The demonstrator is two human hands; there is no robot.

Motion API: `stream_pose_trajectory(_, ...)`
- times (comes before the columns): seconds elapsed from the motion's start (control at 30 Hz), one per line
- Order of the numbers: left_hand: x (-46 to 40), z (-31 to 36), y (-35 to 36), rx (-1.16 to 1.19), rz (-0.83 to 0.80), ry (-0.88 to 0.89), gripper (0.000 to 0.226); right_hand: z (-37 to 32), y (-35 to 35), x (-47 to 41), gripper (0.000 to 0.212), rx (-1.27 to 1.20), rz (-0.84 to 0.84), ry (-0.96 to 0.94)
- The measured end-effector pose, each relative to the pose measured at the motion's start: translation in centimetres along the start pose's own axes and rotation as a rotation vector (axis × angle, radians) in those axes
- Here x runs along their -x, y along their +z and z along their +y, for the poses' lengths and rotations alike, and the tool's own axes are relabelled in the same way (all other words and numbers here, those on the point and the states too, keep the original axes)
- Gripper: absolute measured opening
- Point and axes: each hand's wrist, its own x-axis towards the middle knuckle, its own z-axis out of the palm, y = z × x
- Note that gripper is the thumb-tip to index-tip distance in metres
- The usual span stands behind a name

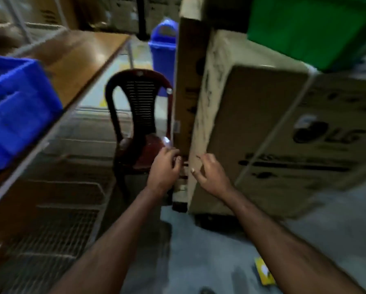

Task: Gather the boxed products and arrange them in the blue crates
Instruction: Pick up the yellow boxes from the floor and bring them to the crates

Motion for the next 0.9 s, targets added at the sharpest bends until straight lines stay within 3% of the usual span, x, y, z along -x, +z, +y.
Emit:
stream_pose_trajectory(0.33, 7.2, 16.4, 18.4, 0.000, -0.374, 0.189, 0.022, 15.6, -9.8, 19.6, 0.051, -0.034, 0.118, 0.352)
stream_pose_trajectory(0.47, 14.3, 23.6, 26.5, 0.022, -0.526, 0.185, 0.025, 22.8, -13.8, 31.0, 0.052, -0.014, 0.142, 0.516)
stream_pose_trajectory(0.6, 20.1, 29.2, 33.7, -0.026, -0.774, 0.305, 0.039, 29.7, -16.8, 41.8, 0.051, -0.039, 0.198, 0.700)
stream_pose_trajectory(0.7, 22.2, 32.7, 37.2, -0.066, -0.840, 0.305, 0.050, 32.7, -18.5, 47.7, 0.048, -0.060, 0.226, 0.817)
stream_pose_trajectory(0.9, 22.8, 35.5, 41.8, -0.076, -0.860, 0.296, 0.036, 37.8, -19.2, 51.9, 0.048, -0.094, 0.189, 0.900)
